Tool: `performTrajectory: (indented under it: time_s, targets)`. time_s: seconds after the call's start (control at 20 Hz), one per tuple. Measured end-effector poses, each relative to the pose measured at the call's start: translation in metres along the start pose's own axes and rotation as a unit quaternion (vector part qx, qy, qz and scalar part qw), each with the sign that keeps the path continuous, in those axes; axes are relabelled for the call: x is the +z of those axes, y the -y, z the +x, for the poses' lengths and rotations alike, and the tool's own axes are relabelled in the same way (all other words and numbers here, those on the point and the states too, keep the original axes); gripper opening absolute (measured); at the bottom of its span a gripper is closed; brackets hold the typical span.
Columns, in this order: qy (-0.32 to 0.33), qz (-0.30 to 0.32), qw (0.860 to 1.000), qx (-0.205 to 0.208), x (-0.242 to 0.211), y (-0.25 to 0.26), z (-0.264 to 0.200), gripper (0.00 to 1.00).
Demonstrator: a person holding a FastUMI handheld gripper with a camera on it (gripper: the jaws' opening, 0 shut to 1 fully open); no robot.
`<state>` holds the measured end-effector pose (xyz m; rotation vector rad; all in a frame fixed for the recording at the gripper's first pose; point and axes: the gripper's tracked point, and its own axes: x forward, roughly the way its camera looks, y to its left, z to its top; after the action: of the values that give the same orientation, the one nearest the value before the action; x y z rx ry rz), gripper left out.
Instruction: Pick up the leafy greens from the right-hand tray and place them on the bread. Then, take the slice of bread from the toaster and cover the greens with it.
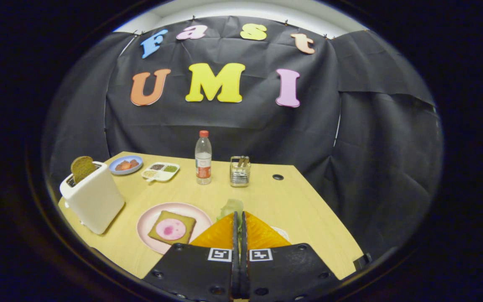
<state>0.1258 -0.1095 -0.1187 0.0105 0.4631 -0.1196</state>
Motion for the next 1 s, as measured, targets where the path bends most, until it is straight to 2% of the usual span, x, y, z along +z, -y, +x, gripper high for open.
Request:
performTrajectory:
  time_s: [0.3, 0.65, 0.8, 1.0]
  targets:
    - [0.022, -0.013, 0.999, 0.033, 0.008, -0.082, -0.015, 0.01]
    - [0.017, -0.016, 0.995, 0.097, -0.002, -0.184, -0.002, 0.01]
    - [0.006, -0.013, 0.994, 0.11, -0.01, -0.205, 0.016, 0.01]
    - [-0.016, -0.001, 0.993, 0.117, -0.022, -0.207, 0.052, 0.01]
